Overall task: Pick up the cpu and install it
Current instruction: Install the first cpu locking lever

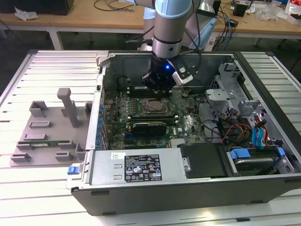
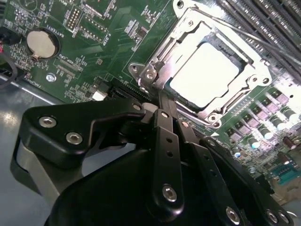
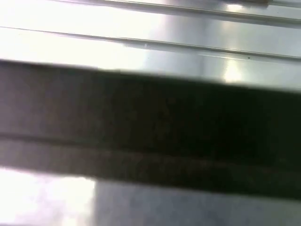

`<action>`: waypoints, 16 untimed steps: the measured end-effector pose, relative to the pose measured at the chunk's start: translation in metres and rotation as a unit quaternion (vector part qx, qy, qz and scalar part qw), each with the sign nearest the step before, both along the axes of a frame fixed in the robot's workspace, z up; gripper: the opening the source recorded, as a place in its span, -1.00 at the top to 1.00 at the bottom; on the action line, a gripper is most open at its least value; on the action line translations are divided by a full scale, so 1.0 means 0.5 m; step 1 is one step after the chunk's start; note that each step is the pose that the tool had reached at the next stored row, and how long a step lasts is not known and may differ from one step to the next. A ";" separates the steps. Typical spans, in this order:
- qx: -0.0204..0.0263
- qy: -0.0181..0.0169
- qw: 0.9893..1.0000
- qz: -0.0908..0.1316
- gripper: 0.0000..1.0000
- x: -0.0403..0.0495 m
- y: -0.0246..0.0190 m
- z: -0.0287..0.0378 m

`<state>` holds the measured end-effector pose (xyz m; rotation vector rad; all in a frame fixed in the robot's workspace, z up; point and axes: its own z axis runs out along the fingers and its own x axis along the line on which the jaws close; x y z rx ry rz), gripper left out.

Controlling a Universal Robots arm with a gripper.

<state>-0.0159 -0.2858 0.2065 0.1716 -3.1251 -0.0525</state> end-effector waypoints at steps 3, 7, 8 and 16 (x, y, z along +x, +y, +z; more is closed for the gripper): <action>-0.003 -0.001 1.000 0.000 0.79 -0.004 -0.0105 0.002; -0.010 -0.003 1.000 0.000 0.79 -0.007 -0.0260 0.009; -0.010 -0.003 1.000 0.000 0.79 -0.007 -0.0274 0.010; -0.013 -0.004 1.000 0.000 0.79 -0.008 -0.0370 0.016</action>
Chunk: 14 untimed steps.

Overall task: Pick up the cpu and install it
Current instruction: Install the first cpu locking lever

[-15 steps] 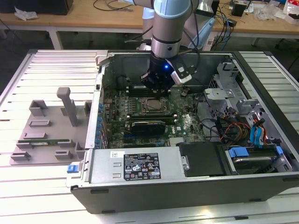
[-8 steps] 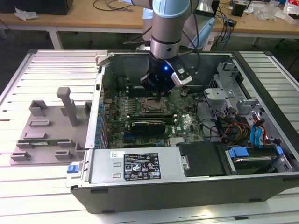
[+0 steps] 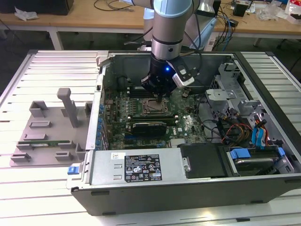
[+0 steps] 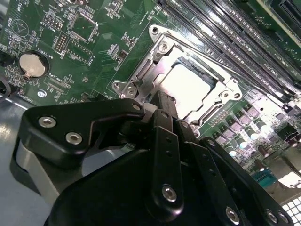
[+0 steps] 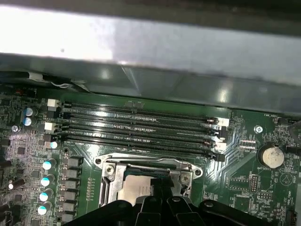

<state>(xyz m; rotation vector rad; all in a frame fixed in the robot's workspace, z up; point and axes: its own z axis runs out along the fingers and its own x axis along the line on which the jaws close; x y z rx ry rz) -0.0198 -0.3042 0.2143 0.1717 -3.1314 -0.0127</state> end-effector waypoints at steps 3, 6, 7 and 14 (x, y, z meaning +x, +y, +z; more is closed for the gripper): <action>0.000 0.000 1.000 0.000 0.79 0.000 -0.0013 0.001; 0.000 0.000 1.000 0.000 0.79 0.000 -0.0037 0.002; 0.000 0.000 1.000 0.000 0.79 0.000 -0.0039 0.003; 0.000 0.000 1.000 0.000 0.79 0.000 -0.0043 0.018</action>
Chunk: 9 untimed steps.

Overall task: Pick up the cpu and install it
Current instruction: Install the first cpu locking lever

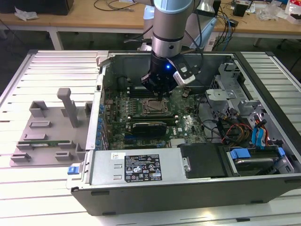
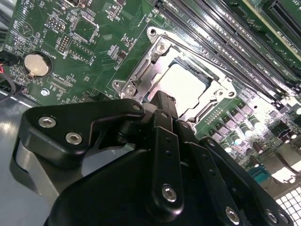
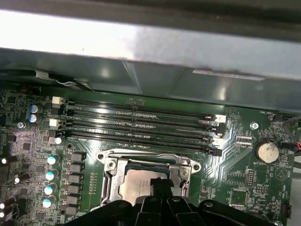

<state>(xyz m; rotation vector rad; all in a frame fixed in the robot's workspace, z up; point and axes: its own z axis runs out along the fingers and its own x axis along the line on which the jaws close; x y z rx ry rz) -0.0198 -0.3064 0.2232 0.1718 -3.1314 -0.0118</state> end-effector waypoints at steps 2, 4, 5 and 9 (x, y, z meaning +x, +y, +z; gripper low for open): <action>0.000 0.000 1.000 0.000 0.79 0.000 0.0000 0.006; 0.000 0.000 1.000 0.000 0.79 0.000 0.0000 0.012; 0.000 0.000 1.000 0.000 0.79 0.000 0.0000 0.015; 0.000 0.000 1.000 0.000 0.79 0.000 0.0000 0.035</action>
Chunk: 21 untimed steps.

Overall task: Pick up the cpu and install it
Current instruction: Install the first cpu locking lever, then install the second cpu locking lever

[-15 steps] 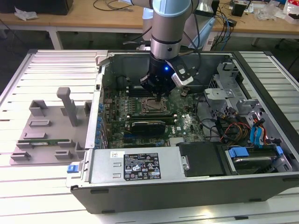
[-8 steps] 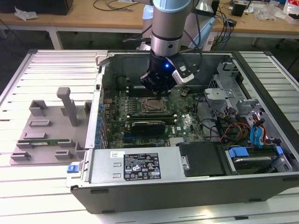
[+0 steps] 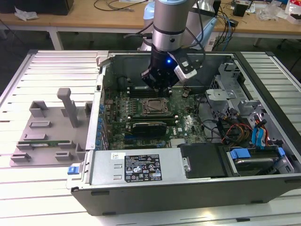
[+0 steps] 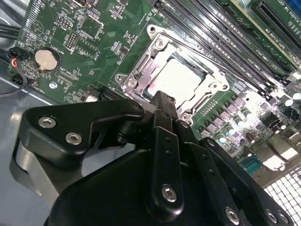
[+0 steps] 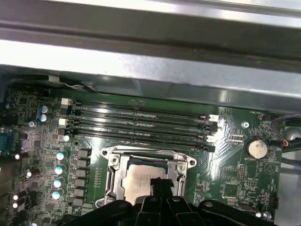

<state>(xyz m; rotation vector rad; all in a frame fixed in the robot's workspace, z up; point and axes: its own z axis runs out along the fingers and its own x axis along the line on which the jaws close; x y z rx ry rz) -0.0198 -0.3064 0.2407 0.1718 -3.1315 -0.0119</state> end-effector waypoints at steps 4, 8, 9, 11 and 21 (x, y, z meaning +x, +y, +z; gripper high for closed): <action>0.000 0.000 1.000 0.000 0.79 0.000 0.0001 0.005; 0.000 0.000 1.000 0.000 0.79 0.000 0.0000 0.006; 0.000 0.000 1.000 0.000 0.79 0.000 0.0000 0.006; 0.000 0.000 1.000 0.000 0.79 0.000 0.0000 0.006; 0.000 0.000 1.000 0.000 0.79 0.000 -0.0294 0.006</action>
